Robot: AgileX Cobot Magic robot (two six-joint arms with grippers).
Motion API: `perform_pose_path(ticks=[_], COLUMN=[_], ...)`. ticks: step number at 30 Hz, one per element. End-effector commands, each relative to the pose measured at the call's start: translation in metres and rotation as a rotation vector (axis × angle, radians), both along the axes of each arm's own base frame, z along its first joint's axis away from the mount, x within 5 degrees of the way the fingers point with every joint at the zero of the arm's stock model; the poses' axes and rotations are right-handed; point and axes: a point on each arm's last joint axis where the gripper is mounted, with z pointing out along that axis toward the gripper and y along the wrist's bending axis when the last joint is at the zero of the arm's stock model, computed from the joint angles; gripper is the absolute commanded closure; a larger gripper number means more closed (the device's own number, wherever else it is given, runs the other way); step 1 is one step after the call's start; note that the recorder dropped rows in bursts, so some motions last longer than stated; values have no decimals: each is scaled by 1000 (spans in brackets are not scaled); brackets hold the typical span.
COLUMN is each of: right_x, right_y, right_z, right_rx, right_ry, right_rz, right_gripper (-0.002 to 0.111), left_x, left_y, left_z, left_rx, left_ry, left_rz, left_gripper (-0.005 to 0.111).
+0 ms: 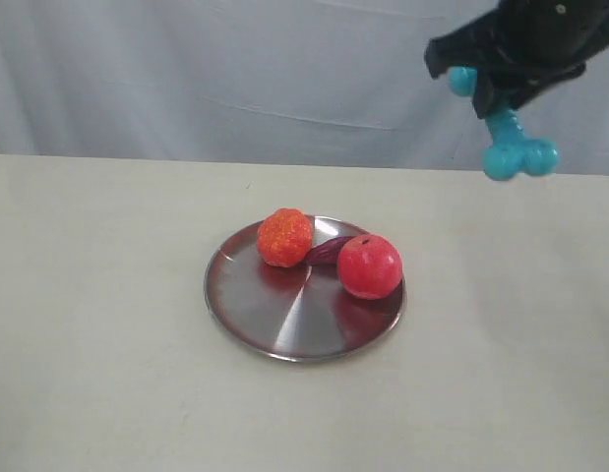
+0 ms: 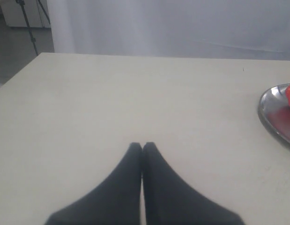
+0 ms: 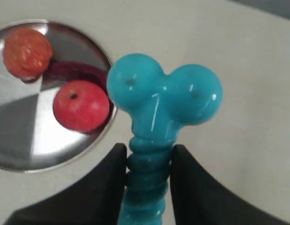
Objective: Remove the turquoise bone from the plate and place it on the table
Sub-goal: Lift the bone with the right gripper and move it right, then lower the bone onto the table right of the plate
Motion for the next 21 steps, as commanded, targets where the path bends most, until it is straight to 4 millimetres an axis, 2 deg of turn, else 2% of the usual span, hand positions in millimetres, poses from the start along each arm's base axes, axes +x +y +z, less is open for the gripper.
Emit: perform_pose_path(ticks=[1, 2, 3, 4, 9, 15, 21], right_x=[-6, -4, -7, -5, -5, 10, 20], right_y=[-25, -29, -33, -36, -40, -39, -41], right_z=[-44, -51, -70, -78, -138, -190, -223], right_rx=[33, 30, 36, 36, 60, 138, 154], right_ry=[71, 50, 66, 44, 98, 196, 218], right_rz=[-20, -24, -33, -34, -28, -53, -73], right_gripper=[109, 109, 109, 109, 109, 109, 109], left_x=[0, 0, 0, 0, 0, 0, 0], left_y=[0, 0, 0, 0, 0, 0, 0], left_z=[0, 0, 0, 0, 0, 0, 0], left_rx=[-10, -10, -10, -10, -10, -10, -10], left_ry=[-5, -5, -5, -5, -5, -5, -5], left_rz=[5, 5, 5, 5, 5, 5, 5], left_gripper=[107, 107, 107, 107, 107, 107, 107])
